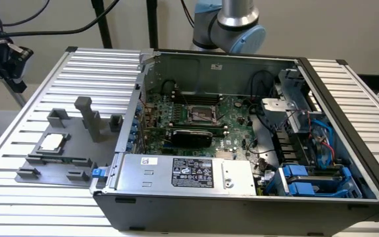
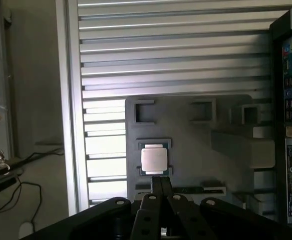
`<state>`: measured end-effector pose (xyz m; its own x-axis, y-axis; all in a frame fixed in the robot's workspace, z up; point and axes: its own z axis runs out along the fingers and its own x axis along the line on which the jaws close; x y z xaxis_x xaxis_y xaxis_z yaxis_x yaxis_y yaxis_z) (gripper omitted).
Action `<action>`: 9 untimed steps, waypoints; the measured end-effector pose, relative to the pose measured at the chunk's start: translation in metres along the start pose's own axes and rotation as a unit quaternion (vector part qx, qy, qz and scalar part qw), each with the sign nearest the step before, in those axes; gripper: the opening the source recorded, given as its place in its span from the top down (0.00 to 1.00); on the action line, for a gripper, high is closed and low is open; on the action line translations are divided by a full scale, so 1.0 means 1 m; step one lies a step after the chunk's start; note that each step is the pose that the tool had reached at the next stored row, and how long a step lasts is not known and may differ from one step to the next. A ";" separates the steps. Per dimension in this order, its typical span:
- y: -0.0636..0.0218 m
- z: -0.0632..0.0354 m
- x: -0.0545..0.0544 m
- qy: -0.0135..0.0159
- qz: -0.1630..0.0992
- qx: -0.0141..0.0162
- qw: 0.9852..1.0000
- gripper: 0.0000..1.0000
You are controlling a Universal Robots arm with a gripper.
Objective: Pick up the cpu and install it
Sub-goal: 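Reach for the cpu, then pick up the cpu and move it towards the insertion slot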
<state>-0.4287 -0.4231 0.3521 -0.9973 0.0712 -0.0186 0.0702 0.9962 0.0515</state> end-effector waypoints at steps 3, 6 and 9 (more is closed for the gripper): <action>0.0000 0.0000 0.000 0.000 0.000 0.000 1.000 0.89; 0.0000 0.0000 0.000 0.000 0.000 0.000 1.000 0.89; 0.0000 0.0000 0.000 0.000 0.000 0.000 1.000 0.89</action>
<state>-0.4287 -0.4231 0.3522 -0.9973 0.0712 -0.0186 0.0702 0.9962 0.0514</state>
